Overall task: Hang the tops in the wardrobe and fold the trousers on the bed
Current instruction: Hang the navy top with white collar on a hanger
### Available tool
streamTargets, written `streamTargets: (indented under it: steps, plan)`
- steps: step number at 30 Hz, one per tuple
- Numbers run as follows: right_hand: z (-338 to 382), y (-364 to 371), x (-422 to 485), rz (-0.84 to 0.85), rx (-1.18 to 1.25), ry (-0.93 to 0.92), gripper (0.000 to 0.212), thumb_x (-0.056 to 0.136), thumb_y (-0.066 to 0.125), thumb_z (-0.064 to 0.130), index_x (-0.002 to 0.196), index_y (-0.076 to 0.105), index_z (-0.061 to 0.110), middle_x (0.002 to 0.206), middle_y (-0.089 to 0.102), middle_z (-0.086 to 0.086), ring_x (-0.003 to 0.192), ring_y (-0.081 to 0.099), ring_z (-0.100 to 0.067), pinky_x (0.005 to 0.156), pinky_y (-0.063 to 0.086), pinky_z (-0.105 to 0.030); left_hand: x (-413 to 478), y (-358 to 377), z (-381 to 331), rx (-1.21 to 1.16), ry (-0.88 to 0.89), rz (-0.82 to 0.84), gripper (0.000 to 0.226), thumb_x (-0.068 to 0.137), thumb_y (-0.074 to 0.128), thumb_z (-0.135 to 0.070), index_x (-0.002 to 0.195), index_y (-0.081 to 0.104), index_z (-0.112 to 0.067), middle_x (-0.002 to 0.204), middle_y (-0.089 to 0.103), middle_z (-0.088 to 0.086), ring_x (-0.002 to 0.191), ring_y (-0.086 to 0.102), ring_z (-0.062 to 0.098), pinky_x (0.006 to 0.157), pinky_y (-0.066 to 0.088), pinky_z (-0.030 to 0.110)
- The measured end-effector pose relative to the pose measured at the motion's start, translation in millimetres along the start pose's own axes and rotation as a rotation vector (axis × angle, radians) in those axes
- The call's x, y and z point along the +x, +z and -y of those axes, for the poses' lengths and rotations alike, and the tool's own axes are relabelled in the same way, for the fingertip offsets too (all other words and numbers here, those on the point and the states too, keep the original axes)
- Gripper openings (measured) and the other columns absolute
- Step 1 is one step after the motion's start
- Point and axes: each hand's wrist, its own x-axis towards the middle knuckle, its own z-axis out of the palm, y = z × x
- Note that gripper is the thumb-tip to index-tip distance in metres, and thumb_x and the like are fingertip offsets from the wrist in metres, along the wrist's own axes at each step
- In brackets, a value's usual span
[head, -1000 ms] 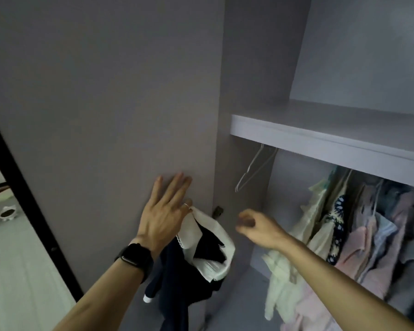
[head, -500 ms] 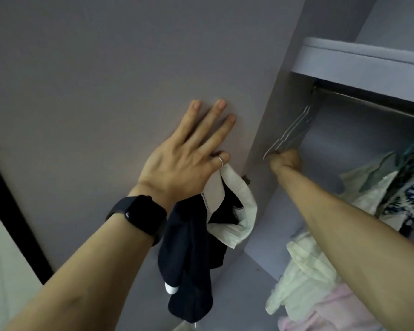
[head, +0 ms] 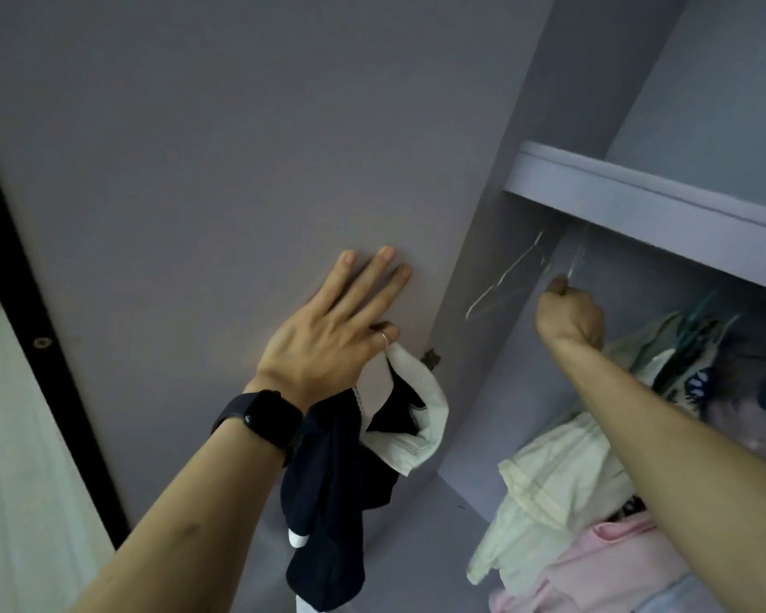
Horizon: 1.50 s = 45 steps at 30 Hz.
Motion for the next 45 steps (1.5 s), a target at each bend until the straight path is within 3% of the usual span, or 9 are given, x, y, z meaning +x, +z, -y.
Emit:
streamTargets:
  steps: [7,11,16,21,26,32,36,40,45]
  plan:
    - [-77.9,-94.1,-88.5,0.193,0.030,-0.171,0.053,0.106,0.037,0.044,0.062,0.049,0.018,0.090,0.068,-0.023,0.092,0.061,-0.042,0.081,0.044,-0.041,11.7,-26.6,6.1,-0.188,-0.014,0.184,0.014,0.094,0.066,-0.028,0.097,0.079,-0.026,0.163,0.027,0.016,0.152,0.014,0.045,0.123,-0.004,0.059]
    - [-131.9,-145.1,-156.7,0.309,0.120,-0.217,0.056,0.103,0.046,0.046,0.052,0.041,0.023,0.046,0.043,0.005,0.053,0.044,-0.017,0.058,0.034,-0.036,15.1,-50.4,-10.1,-0.385,-0.105,0.276,0.012,0.085,0.078,-0.032,0.089,0.080,-0.020,0.154,0.045,0.014,0.150,0.023,0.043,0.122,-0.004,0.060]
    - [-157.5,-180.5,-210.0,0.425,0.411,-0.166,0.058,0.100,0.051,0.048,0.057,0.030,0.014,0.048,0.028,0.008,0.049,0.028,-0.007,0.049,0.028,-0.021,5.5,-81.1,-52.9,-0.705,-0.057,0.743,0.031,0.103,0.045,-0.045,0.109,0.069,-0.027,0.168,0.001,-0.016,0.141,0.038,0.023,0.092,0.052,0.047]
    - [-171.7,-202.4,-247.6,0.550,0.628,-0.012,0.066,0.089,0.059,0.064,0.053,0.028,0.017,0.049,0.028,0.002,0.047,0.028,-0.012,0.047,0.028,-0.024,2.7,-115.5,-96.9,-0.820,0.177,0.676,0.027,0.104,0.045,-0.043,0.116,0.064,-0.029,0.166,-0.016,-0.020,0.125,0.048,0.019,0.075,0.057,0.041]
    - [-202.8,-198.4,-281.0,0.563,0.593,0.013,0.072,0.077,0.058,0.084,0.054,0.038,0.018,0.052,0.033,0.000,0.050,0.032,-0.015,0.049,0.029,-0.026,1.1,-121.8,-110.1,-0.921,0.171,0.489,0.023,0.101,0.058,-0.028,0.117,0.068,-0.014,0.138,0.054,-0.001,0.116,0.057,0.025,0.080,0.059,0.040]
    - [-214.4,-194.9,-291.1,0.677,0.385,0.036,0.035,0.082,0.079,0.049,0.108,0.065,0.031,0.098,0.073,0.008,0.087,0.071,-0.009,0.082,0.057,-0.030,14.0,-123.0,-117.2,-0.868,0.507,0.193,0.009,0.085,0.076,-0.014,0.094,0.076,-0.012,0.113,0.066,0.004,0.111,0.061,0.031,0.102,0.051,0.038]
    - [-176.8,-205.5,-254.1,0.432,0.850,0.340,0.048,0.079,0.079,0.050,0.110,0.073,0.015,0.088,0.075,0.001,0.071,0.067,-0.014,0.060,0.050,-0.025,24.5,-137.0,-134.1,-0.828,0.693,0.117,0.010,0.086,0.078,-0.021,0.094,0.078,-0.017,0.118,0.068,0.003,0.111,0.064,0.029,0.110,0.045,0.047]
    - [-153.8,-225.5,-212.9,0.341,1.052,0.684,0.044,0.096,0.062,0.049,0.068,0.076,0.018,0.051,0.049,0.007,0.041,0.036,-0.007,0.041,0.025,-0.019,34.3,-141.8,-133.0,-0.778,0.695,0.165,0.009,0.085,0.076,-0.022,0.093,0.078,-0.022,0.150,0.050,0.006,0.134,0.052,0.031,0.116,0.036,0.052]
    - [-161.4,-235.3,-207.9,-0.052,0.901,0.756,0.037,0.101,0.055,0.041,0.070,0.052,0.022,0.046,0.039,0.011,0.034,0.030,-0.003,0.030,0.022,-0.017,37.8,-141.2,-128.7,-0.788,0.399,0.215,0.010,0.087,0.074,-0.029,0.078,0.073,-0.024,0.166,0.022,0.007,0.115,0.053,0.029,0.084,0.050,0.043]
